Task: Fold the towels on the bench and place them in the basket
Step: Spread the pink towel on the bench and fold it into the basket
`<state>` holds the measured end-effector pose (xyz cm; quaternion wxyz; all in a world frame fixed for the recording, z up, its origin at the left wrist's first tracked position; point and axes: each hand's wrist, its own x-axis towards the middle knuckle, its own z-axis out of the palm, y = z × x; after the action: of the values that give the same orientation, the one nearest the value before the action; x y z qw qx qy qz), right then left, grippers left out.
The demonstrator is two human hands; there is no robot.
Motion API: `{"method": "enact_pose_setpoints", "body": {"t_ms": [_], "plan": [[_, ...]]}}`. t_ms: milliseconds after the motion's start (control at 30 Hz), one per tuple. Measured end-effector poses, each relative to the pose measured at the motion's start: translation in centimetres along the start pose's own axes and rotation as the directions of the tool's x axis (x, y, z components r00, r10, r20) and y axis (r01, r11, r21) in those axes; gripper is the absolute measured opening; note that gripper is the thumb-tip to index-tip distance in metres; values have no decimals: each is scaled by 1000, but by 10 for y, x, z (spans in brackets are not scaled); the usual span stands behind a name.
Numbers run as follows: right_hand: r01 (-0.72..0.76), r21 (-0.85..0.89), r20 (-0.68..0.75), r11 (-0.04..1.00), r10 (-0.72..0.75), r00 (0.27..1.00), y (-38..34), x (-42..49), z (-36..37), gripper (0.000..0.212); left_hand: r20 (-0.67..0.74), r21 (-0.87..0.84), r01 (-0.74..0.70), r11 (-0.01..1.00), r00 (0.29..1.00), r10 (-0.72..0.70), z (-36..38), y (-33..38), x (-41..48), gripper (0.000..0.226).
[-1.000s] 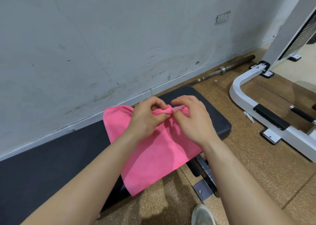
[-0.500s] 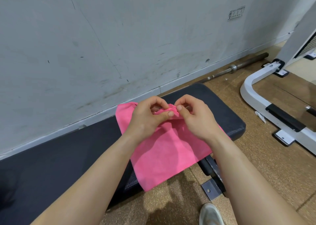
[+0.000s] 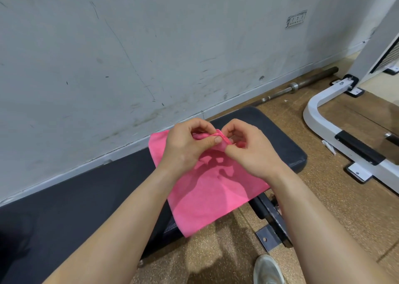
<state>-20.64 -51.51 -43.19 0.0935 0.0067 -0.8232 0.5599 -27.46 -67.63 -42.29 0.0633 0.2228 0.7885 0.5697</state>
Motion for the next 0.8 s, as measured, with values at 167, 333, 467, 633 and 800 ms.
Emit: {"method": "enact_pose_setpoints", "body": {"t_ms": [167,333,467,633,800], "plan": [[54,-132,-20,990,-57,998,-22,-19,3,22,-8,38,6,999,1000,-6,-9,26,-15,25],[86,-134,25,987,-84,996,-50,-38,4,13,1,24,14,1000,1000,-14,-25,51,-45,22],[106,-186,66,977,-95,993,-83,-45,2,3,-53,58,-9,998,999,12,-36,68,-74,14],[144,-150,66,978,-135,989,-134,-48,0,7,-37,222,-21,975,999,30,-62,75,-112,24],[176,-69,60,982,-172,983,-176,-46,2,17,-116,295,119,948,989,-88,-108,68,-151,24]]}}
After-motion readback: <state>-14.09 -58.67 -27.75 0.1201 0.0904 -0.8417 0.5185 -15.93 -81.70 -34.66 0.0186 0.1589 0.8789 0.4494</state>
